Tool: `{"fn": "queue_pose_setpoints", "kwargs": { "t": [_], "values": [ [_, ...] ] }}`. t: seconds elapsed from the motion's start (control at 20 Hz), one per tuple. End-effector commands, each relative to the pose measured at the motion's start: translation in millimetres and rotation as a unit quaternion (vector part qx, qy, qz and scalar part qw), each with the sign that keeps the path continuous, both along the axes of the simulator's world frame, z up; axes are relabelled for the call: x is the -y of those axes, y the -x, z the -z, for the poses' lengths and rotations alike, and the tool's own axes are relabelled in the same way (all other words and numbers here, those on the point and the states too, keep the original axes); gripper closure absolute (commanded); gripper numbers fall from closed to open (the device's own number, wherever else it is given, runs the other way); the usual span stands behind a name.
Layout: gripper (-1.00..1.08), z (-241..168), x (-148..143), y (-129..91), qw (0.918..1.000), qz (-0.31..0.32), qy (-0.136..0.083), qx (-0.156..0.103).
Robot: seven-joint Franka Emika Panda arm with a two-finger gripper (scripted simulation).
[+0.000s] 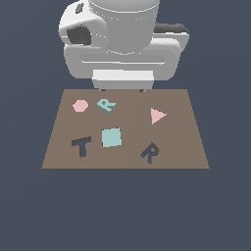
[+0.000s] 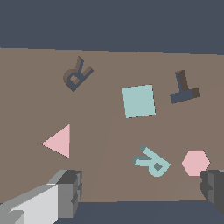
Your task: Insert a designated object into the corresponding slot on a board.
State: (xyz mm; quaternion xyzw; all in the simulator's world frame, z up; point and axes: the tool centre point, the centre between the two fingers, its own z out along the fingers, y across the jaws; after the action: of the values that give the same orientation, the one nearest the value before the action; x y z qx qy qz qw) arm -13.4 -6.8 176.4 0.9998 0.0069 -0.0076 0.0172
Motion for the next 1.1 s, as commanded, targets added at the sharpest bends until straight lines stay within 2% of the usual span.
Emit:
{"fn": "queue_pose_setpoints", "kwargs": {
  "t": [0.0, 0.3, 0.65, 1.05],
  "values": [
    [-0.92, 0, 0, 0, 1.0, 0.0, 0.0, 0.0],
    [-0.92, 3, 1, 2, 0.9999, -0.012, 0.0, 0.0],
    [-0.92, 14, 4, 9, 0.9985, -0.054, -0.002, 0.0],
    [-0.92, 36, 11, 22, 0.9904, -0.138, -0.006, 0.0]
  ]
}}
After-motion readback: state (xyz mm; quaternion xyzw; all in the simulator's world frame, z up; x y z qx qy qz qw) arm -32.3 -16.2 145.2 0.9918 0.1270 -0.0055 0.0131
